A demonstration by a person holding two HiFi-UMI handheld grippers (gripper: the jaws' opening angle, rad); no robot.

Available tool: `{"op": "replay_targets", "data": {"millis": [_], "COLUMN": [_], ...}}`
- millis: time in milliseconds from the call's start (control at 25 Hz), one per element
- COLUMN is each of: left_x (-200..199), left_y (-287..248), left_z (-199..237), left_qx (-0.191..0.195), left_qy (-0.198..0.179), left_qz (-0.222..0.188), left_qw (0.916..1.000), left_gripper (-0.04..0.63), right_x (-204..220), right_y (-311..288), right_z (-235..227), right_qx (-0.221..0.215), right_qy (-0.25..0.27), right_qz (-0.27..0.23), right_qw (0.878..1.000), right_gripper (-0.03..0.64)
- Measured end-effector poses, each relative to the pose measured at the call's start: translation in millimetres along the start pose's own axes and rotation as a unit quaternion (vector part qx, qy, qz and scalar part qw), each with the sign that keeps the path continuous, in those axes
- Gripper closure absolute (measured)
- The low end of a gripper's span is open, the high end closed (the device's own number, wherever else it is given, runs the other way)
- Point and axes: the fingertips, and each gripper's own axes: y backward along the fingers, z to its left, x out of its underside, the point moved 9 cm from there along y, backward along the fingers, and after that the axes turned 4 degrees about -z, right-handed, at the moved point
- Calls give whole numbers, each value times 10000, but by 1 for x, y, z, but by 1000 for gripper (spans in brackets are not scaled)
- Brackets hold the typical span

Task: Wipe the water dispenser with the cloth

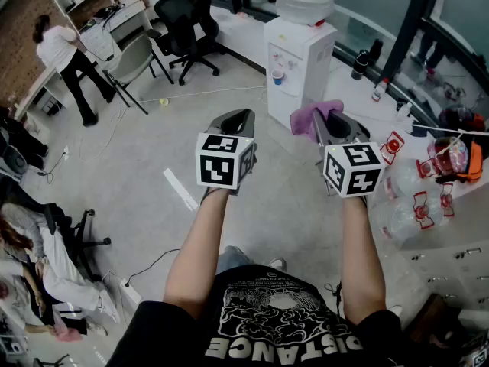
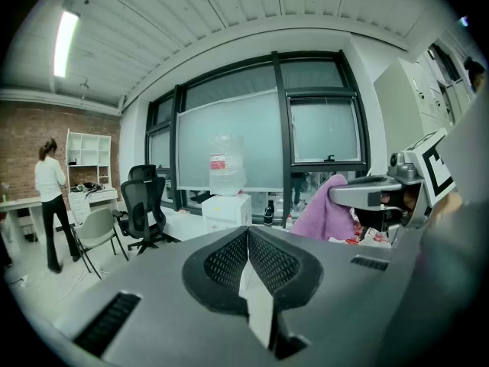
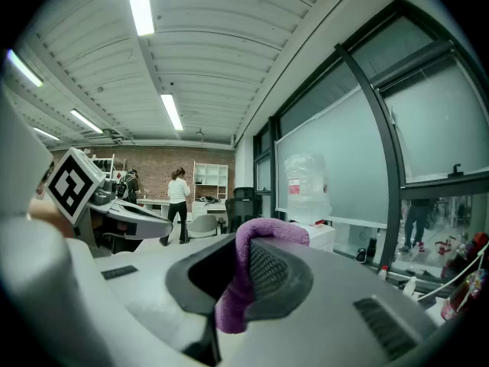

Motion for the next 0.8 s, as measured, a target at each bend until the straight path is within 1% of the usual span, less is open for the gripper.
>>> {"op": "replay_targets", "data": {"millis": [240,400,600,800], "left_x": [-1,0,2,-6], "left_y": [-9,-21,-46,-81], "left_z": [6,23,60,117], "left_qx": [-11,5,111,260], "left_qy": [-12,14,15,90], "left_qz": [70,95,161,104], "left_qw": [10000,10000,9998,9996], "left_gripper": [569,569,569,569], "right_x": [5,9,14,4], "right_y": [-11,-32,-75,-132], "right_z": [-4,-2,6,17], "right_qx": [-39,-49,-21,98], "right_qy": [-47,-145,-128,-18], "right_qz": [52,59,188,278], "right_qw": [10000,9999,9997,9996], "right_gripper": [584,584,584,584]}}
